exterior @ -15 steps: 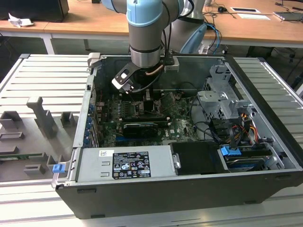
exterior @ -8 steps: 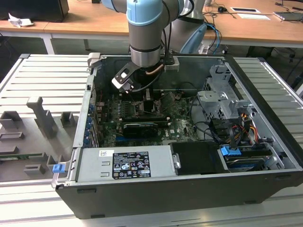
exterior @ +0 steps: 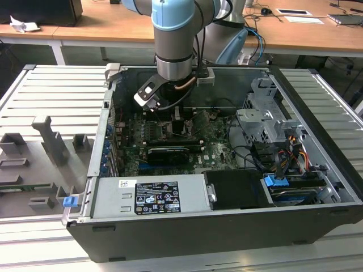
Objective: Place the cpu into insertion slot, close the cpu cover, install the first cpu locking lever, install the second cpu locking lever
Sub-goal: 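Place the cpu into insertion slot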
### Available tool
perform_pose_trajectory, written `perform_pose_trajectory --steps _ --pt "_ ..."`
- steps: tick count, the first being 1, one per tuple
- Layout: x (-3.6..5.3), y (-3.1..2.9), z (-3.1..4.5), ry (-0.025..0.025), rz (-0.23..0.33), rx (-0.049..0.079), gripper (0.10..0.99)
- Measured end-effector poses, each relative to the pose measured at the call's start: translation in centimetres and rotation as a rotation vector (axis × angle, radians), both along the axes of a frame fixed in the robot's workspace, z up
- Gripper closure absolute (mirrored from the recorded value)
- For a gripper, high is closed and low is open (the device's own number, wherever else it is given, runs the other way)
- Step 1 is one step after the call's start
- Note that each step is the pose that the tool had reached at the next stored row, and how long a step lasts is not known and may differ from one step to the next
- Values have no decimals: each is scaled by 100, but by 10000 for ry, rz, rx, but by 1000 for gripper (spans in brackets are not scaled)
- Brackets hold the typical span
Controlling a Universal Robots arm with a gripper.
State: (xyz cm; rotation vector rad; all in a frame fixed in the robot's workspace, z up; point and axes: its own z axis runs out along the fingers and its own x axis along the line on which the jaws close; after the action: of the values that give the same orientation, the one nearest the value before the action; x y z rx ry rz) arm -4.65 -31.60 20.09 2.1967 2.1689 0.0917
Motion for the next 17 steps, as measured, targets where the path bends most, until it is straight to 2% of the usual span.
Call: perform_pose_trajectory --steps 5,6,10,17 --pt "0 0 -2 0 0 0 553" --pt "0 0 -2 0 0 1 486" --pt "0 0 9 -2 0 18 486" --pt "0 0 95 0 0 21 502"
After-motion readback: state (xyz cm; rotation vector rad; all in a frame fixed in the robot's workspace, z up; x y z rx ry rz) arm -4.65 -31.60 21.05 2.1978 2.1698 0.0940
